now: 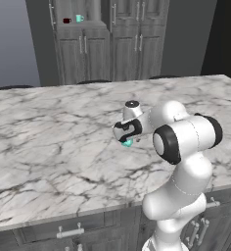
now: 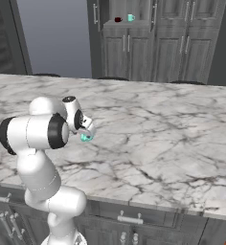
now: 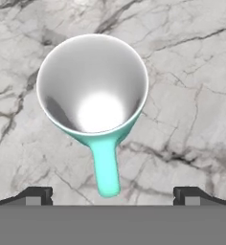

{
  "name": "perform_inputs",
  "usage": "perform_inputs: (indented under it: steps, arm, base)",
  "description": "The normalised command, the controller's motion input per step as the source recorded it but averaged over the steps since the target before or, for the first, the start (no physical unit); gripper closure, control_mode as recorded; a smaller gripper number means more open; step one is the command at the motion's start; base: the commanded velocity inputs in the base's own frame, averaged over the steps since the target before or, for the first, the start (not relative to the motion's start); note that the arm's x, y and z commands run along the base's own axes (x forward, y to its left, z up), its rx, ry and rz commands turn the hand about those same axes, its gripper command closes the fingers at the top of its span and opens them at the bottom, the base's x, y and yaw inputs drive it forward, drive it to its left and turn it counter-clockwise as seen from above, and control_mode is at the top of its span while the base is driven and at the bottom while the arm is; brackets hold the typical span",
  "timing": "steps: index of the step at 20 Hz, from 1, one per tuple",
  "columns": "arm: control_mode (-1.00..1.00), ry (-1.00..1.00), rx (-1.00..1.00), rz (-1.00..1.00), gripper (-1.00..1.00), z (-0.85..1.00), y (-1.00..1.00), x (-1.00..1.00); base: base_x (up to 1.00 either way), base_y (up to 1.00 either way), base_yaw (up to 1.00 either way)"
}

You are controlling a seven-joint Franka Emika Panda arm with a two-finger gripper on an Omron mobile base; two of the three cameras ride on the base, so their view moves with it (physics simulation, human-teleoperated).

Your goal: Pick the mug on the counter and place it in the cabinet with the handle facing the right, like the mugs already inside.

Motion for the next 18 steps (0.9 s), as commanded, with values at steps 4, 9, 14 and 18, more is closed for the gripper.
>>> perform_inputs:
  steps: [4,9,14,18]
  arm:
    - [-1.00,0.00,0.00,-0.01,-1.00,-0.15,-0.03,0.30]
    - [-1.00,0.00,0.00,0.00,-1.00,-0.14,-0.01,0.31]
    - [-1.00,0.00,0.01,0.00,-1.00,-0.12,0.00,0.08]
    - [-1.00,0.00,0.01,0.00,-1.00,-0.11,0.01,0.04]
  base:
    - [0.00,0.00,0.00]
    - [0.00,0.00,0.00]
    - [0.00,0.00,0.00]
    - [0.00,0.00,0.00]
